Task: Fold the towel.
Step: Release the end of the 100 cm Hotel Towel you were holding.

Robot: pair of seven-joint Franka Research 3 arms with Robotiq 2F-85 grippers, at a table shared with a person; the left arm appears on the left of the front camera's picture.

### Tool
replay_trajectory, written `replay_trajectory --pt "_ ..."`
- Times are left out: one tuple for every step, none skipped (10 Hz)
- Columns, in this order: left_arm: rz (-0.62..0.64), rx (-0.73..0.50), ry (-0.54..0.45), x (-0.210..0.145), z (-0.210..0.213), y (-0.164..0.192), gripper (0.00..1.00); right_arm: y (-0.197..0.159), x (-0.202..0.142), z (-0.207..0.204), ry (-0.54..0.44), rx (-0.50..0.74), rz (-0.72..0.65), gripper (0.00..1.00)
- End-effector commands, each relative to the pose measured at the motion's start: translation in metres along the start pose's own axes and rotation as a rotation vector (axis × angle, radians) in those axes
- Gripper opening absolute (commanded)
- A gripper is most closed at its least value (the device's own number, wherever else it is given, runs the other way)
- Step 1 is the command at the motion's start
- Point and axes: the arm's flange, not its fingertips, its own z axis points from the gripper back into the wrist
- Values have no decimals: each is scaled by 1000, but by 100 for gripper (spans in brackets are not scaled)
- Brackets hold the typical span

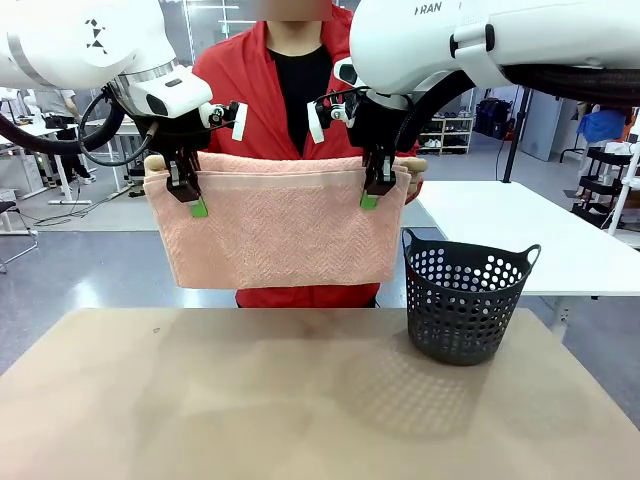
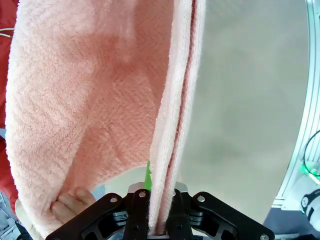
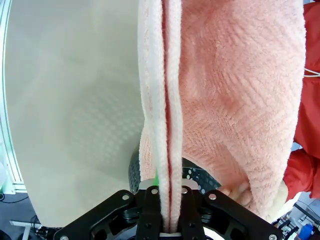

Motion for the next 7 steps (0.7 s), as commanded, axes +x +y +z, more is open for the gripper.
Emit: replay_trajectory --pt "2 4 0 -1 1 1 0 0 -1 1 2 -5 0 0" --pt "2 4 0 -1 1 1 0 0 -1 1 2 -5 0 0" --pt "2 4 0 -1 1 1 0 0 -1 1 2 -5 0 0" --pt "2 4 0 -1 1 1 0 0 -1 1 2 -5 0 0" --pt "2 4 0 -1 1 1 0 0 -1 1 2 -5 0 0" --pt "2 4 0 -1 1 1 0 0 -1 1 2 -5 0 0" --pt "2 4 0 -1 1 1 0 0 -1 1 2 -5 0 0"
